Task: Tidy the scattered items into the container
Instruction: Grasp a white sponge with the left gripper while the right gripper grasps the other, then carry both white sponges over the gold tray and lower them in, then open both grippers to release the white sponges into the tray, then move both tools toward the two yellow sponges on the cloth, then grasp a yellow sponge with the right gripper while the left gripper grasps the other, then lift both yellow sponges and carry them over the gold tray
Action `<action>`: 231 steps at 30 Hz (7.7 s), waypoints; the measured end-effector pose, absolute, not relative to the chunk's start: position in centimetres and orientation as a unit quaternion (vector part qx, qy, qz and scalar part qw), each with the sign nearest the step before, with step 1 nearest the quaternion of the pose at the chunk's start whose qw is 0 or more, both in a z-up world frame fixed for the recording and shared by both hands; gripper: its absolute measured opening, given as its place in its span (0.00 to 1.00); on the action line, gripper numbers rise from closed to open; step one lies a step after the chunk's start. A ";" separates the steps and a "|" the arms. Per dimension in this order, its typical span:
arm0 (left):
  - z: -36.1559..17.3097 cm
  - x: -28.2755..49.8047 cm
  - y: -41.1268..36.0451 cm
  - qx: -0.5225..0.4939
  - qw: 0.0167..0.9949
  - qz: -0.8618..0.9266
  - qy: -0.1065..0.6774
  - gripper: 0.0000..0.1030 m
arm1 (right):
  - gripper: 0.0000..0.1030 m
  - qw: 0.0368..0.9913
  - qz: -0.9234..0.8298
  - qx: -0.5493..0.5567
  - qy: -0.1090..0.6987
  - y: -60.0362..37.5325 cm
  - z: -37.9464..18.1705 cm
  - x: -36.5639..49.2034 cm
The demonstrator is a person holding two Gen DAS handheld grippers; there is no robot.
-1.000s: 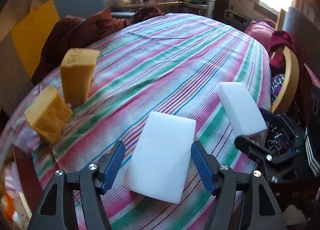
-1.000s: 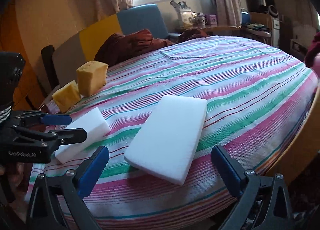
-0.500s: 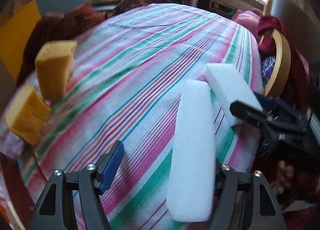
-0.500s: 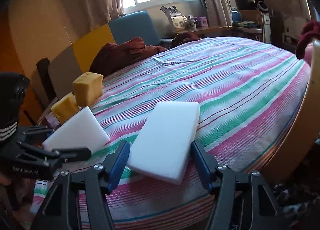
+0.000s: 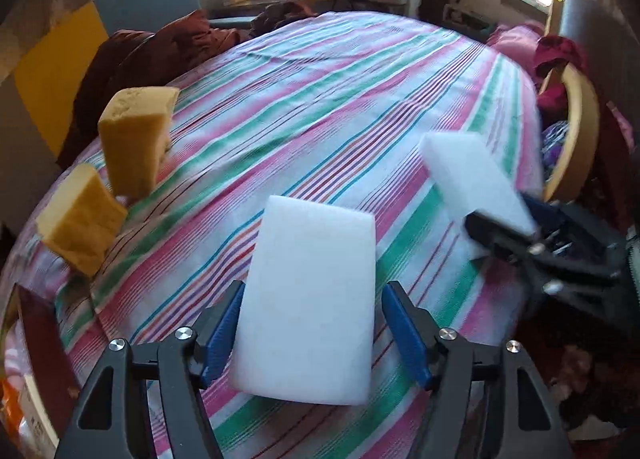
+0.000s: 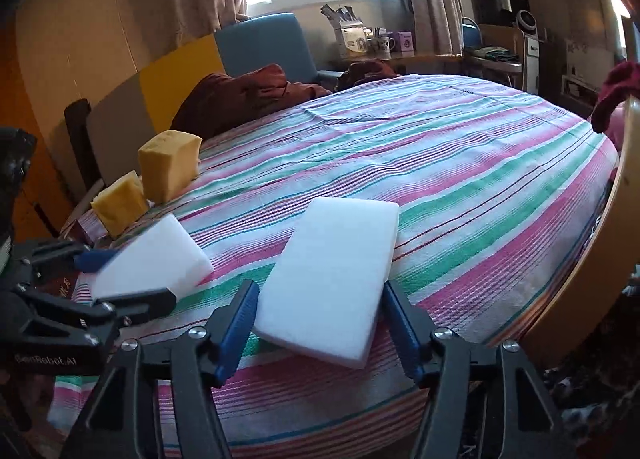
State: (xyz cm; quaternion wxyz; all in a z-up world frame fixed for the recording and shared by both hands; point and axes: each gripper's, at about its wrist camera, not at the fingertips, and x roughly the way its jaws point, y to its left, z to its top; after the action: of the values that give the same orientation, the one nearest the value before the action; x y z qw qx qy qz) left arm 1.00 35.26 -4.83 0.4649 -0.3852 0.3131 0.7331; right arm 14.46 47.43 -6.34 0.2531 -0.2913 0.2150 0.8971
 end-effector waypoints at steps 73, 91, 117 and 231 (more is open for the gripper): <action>-3.1 -6.1 -1.2 -0.398 0.119 0.883 -0.216 0.66 | 0.70 -0.185 0.905 -0.353 0.151 18.9 0.9 -0.1; -3.6 -5.4 4.0 -0.410 0.132 0.897 -0.097 0.65 | 0.54 -0.140 0.918 -0.310 0.202 23.9 1.4 4.2; 0.3 -4.0 15.3 -0.379 0.259 0.888 -0.014 0.67 | 0.61 0.030 0.894 -0.328 0.303 37.2 -5.4 5.6; -7.2 -19.0 32.3 -0.479 0.178 0.859 0.038 0.75 | 0.70 0.138 0.899 -0.372 0.184 46.9 -6.7 -4.9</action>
State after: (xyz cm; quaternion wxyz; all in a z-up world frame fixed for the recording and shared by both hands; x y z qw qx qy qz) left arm -19.03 32.30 -7.19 0.1781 -0.4792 0.0383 0.8586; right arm -4.92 46.92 -6.65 0.1379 -0.3720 0.1839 0.8993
